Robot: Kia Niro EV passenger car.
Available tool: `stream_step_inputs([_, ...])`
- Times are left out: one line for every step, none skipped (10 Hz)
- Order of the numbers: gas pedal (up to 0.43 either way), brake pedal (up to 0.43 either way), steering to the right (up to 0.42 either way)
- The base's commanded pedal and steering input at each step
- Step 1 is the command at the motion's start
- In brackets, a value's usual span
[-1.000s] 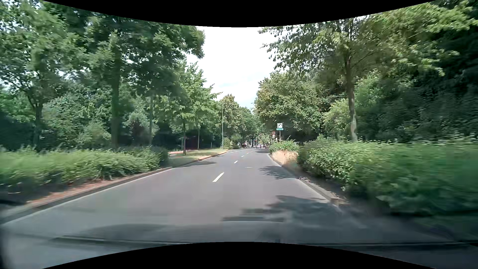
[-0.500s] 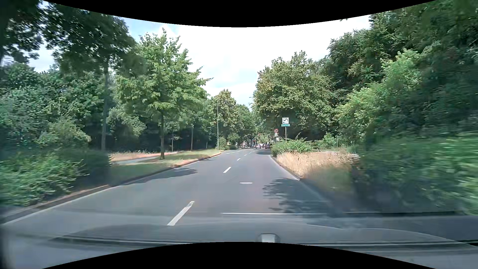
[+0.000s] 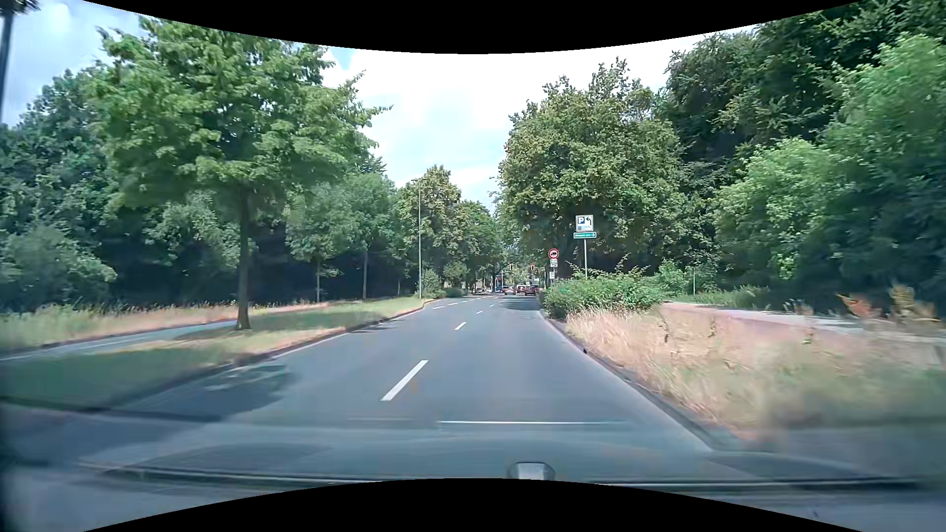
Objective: Follow the waypoints while adhering to traffic rules and regulations
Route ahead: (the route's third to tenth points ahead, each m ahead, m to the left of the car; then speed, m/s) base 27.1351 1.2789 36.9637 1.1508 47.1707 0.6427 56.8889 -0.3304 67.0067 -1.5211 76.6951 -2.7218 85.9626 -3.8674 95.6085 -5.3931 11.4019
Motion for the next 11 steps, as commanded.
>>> stream_step_inputs([0.110, 0.018, 0.005])
stream_step_inputs([0.110, 0.018, 0.006])
stream_step_inputs([0.110, 0.018, 0.006])
stream_step_inputs([0.110, 0.018, 0.007])
stream_step_inputs([0.110, 0.018, 0.007])
stream_step_inputs([0.110, 0.018, 0.007])
stream_step_inputs([0.110, 0.018, 0.007])
stream_step_inputs([0.110, 0.018, 0.008])
stream_step_inputs([0.110, 0.018, 0.008])
stream_step_inputs([0.098, 0.018, 0.008])
stream_step_inputs([0.098, 0.018, 0.009])
